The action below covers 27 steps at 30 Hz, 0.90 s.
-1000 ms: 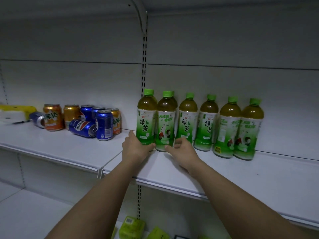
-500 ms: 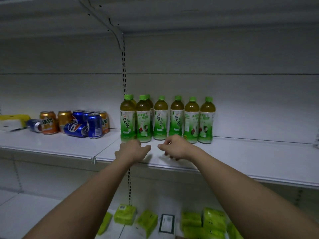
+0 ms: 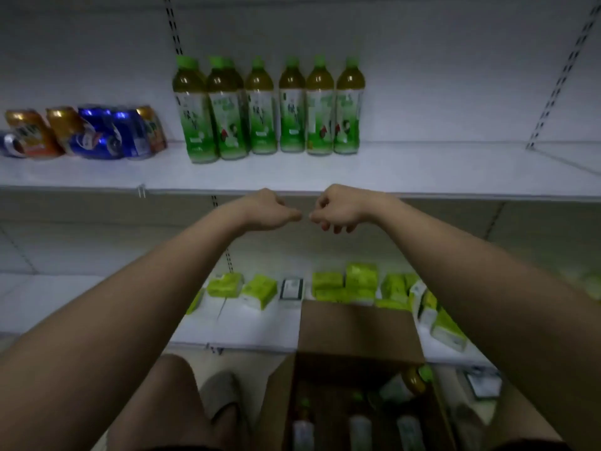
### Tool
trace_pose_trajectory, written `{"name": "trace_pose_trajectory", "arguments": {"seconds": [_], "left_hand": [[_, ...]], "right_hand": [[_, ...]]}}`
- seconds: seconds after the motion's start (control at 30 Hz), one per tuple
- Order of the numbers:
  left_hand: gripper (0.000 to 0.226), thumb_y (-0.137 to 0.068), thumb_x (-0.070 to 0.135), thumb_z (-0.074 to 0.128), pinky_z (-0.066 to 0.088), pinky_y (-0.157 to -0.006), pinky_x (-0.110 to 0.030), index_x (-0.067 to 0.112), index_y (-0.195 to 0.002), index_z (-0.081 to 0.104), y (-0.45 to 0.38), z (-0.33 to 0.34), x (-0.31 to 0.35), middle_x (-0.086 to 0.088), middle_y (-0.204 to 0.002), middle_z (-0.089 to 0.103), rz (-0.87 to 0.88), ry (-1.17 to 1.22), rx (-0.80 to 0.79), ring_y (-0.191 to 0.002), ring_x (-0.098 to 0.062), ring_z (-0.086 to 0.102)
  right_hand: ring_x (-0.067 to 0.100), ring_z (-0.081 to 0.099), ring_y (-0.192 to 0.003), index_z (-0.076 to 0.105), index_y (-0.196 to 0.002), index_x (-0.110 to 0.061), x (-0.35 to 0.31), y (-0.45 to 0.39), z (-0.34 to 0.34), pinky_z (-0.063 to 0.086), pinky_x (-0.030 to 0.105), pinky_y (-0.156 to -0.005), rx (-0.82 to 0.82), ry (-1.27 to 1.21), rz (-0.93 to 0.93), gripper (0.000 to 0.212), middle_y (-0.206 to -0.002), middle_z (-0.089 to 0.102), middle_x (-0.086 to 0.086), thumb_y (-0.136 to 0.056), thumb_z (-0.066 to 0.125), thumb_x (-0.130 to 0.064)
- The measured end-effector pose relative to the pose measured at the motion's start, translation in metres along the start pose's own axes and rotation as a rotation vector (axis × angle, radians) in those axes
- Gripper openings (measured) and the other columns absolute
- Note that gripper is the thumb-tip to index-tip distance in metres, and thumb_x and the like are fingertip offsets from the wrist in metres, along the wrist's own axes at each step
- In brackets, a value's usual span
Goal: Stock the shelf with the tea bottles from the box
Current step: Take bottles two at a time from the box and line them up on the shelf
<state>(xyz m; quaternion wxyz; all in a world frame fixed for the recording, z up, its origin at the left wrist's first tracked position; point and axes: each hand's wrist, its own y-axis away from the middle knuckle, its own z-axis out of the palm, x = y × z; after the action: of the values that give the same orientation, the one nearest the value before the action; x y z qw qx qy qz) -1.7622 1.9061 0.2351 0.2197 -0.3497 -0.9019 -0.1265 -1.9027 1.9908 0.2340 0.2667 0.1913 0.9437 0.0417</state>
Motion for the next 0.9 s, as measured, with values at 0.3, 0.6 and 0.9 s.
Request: {"name": "trace_pose_trajectory", "arguments": {"seconds": [0.3,0.6,0.9], "left_hand": [[0.044,-0.094,0.036,0.051,0.043,-0.059,-0.03,0.002,-0.118,0.063,0.018,0.165,-0.037,-0.021,-0.115,0.061,-0.134,0.062,-0.376,-0.092,-0.028,0.058],[0.04,-0.08,0.042,0.057,0.05,-0.096,-0.037,0.02,-0.112,0.067,0.015,0.331,-0.121,-0.008,-0.117,0.067,-0.319,0.287,-0.426,-0.111,-0.03,0.062],[0.018,-0.098,0.023,0.047,0.041,-0.102,-0.042,0.014,-0.099,0.063,0.034,0.416,-0.154,-0.004,-0.102,0.058,-0.604,0.363,-0.679,-0.097,-0.024,0.055]], "right_hand": [[0.023,0.057,-0.065,0.067,-0.082,-0.007,0.098,0.013,0.137,0.041,0.02,-0.045,-0.118,-0.19,0.171,0.025,-0.079,0.065,0.007,-0.093,0.054,-0.025],[0.024,0.053,-0.079,0.06,-0.113,0.008,0.193,0.015,0.257,0.044,0.034,-0.07,-0.215,-0.463,0.507,0.041,-0.092,0.058,0.012,-0.096,0.048,-0.027],[0.017,0.048,-0.064,0.056,-0.07,-0.01,0.267,0.03,0.354,0.038,0.025,-0.056,-0.374,-0.538,0.774,0.029,-0.074,0.055,0.01,-0.095,0.051,-0.023]]}}
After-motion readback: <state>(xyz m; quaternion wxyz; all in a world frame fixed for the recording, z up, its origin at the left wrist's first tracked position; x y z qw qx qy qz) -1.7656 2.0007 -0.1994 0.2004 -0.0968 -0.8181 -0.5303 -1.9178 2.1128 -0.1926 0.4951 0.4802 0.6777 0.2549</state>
